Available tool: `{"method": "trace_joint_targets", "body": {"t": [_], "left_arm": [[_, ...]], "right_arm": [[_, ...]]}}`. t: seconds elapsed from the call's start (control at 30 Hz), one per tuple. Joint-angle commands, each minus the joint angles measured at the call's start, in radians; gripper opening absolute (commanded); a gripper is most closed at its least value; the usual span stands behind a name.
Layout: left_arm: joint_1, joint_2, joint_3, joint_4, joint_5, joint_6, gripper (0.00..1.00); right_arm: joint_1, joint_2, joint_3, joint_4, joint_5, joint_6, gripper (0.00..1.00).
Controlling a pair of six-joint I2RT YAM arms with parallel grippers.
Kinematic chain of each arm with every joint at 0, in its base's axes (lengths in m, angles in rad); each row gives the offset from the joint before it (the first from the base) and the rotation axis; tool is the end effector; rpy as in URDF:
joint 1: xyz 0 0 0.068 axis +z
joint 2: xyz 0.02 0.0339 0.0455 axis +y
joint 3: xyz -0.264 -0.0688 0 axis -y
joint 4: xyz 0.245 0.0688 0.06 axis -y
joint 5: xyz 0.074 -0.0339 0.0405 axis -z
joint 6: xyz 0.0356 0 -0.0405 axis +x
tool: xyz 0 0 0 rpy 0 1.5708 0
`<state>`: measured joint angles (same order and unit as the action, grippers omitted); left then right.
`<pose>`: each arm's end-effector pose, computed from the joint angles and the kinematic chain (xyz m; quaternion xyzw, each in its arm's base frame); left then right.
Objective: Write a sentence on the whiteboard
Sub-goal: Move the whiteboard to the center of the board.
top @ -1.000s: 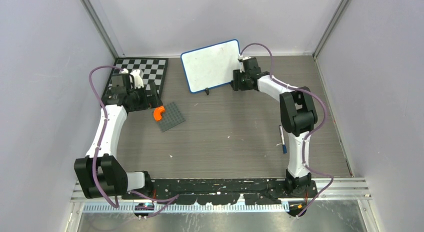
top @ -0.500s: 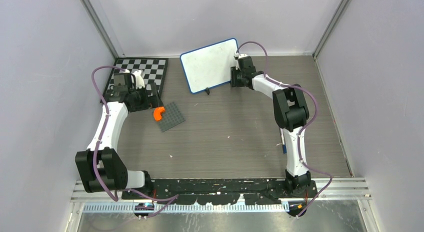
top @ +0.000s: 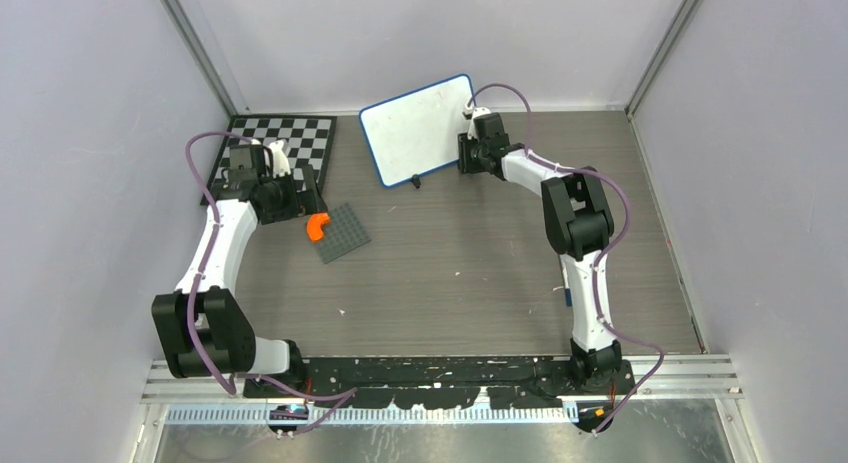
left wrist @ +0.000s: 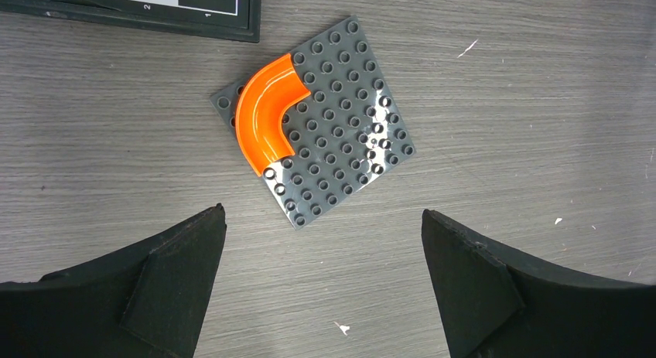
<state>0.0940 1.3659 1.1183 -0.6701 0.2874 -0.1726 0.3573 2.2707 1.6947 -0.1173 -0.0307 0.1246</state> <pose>0.2839 0.0166 0.2842 -0.0791 0.9352 -0.1480 0.3119 0.4797 0.1803 0.1623 -0.1116 0.8983 0.1149 0.4092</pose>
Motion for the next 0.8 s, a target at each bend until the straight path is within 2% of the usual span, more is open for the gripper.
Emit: {"method": "trace_joint_targets", "body": {"t": [0.0,0.17,0.27,0.4,0.5,0.77], "left_arm": [[0.003,-0.002,0.039,0.033,0.008,0.001,1.00],[0.003,0.008,0.045,0.031,0.010,0.001,1.00],[0.004,0.011,0.050,0.029,0.008,0.001,1.00],[0.003,0.010,0.053,0.025,0.002,0.004,1.00],[0.003,0.006,0.055,0.020,0.002,0.005,1.00],[0.003,-0.015,0.046,0.018,0.013,0.006,1.00]], "right_arm": [[0.008,0.003,0.010,0.105,-0.036,-0.039,0.40],[0.008,0.003,-0.003,0.162,-0.046,-0.067,0.39],[0.007,0.007,-0.001,0.163,-0.046,-0.074,0.34],[0.007,0.000,0.001,0.136,-0.039,-0.081,0.18],[0.007,-0.017,-0.006,0.090,-0.033,-0.082,0.01],[0.008,-0.175,-0.208,0.094,-0.038,-0.042,0.00]]}}
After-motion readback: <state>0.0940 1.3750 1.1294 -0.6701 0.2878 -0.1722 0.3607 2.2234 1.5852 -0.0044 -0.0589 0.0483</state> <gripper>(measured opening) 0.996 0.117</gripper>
